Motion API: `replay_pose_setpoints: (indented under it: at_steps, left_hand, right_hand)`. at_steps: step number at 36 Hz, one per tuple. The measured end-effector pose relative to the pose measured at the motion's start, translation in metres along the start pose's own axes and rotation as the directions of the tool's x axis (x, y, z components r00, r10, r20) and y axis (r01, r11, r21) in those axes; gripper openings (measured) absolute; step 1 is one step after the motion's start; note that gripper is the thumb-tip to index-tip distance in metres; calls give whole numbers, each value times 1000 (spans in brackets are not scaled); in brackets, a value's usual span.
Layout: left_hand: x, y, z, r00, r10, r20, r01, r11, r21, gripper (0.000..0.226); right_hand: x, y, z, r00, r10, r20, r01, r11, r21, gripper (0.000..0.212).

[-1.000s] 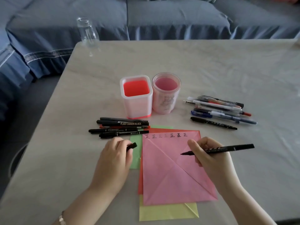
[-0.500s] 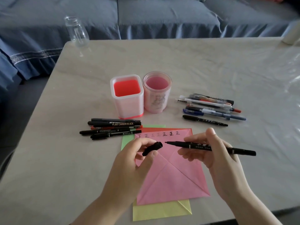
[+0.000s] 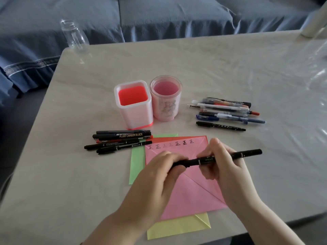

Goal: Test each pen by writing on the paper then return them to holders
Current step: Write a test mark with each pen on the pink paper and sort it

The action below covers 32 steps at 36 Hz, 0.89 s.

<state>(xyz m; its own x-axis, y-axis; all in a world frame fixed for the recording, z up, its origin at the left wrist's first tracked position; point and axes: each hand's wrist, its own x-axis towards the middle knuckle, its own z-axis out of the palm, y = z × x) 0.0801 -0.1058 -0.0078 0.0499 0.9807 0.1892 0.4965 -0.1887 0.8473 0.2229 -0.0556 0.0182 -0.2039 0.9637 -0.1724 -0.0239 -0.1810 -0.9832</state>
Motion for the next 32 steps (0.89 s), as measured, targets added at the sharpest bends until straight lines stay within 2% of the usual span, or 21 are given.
replay_pose_setpoints:
  at_steps: [3, 8, 10, 12, 14, 15, 16, 19, 20, 22, 24, 26, 27, 29, 32]
  left_hand:
    - [3, 4, 2, 997, -54, 51, 58, 995, -79, 20]
    - [13, 14, 1, 979, -112, 171, 150, 961, -231, 16]
    - [21, 20, 1, 943, -183, 276, 281, 884, -373, 13]
    - [30, 25, -1, 862, -226, 454, 459, 728, -509, 18]
    - [38, 30, -2, 788, -208, 580, 569, 608, -554, 22]
    - [41, 31, -1, 774, -220, 594, 585, 609, -536, 24]
    - [44, 29, 2, 780, -251, 573, 575, 649, -498, 22]
    - [44, 15, 15, 876, -297, 380, 419, 859, -296, 9]
    - [42, 8, 19, 902, -299, 312, 375, 900, -220, 8]
    - [36, -6, 22, 931, -325, 165, 345, 932, -114, 8]
    - [29, -18, 20, 935, -355, 1, 354, 932, -80, 12]
    - [22, -27, 15, 923, -364, -122, 360, 931, -58, 18]
    - [19, -31, 12, 917, -363, -166, 361, 932, -41, 20]
    - [13, -35, 5, 906, -360, -223, 364, 931, -22, 21]
    - [6, -40, -4, 894, -361, -265, 373, 928, -6, 20]
  right_hand:
    - [-1, 2, 3, 999, -35, 4, 35, 999, -3, 54]
    - [-1, 5, -3, 997, -79, 14, 79, 997, -5, 36]
    - [0, 4, -9, 994, -101, 34, 101, 995, 7, 33]
    - [1, 2, -16, 988, -139, 64, 139, 990, 4, 34]
    - [4, 1, -23, 980, -175, 98, 176, 984, 2, 33]
    - [7, 2, -26, 978, -179, 111, 180, 984, 4, 32]
    - [9, 4, -29, 979, -168, 118, 169, 986, 0, 31]
    - [23, 17, -39, 975, -85, 208, 109, 988, -108, 20]
    - [30, 23, -43, 968, -46, 247, 92, 979, -180, 15]
    - [45, 37, -55, 975, 17, 222, 70, 923, -378, 23]
    - [66, 45, -71, 987, -118, 110, 161, 763, -626, 27]
    - [87, 43, -84, 933, -356, 55, 257, 552, -793, 21]
    - [96, 41, -89, 908, -417, 28, 246, 480, -842, 21]
    - [114, 38, -95, 907, -419, -32, 142, 377, -915, 25]
    - [132, 44, -101, 948, -316, -32, 38, 210, -977, 29]
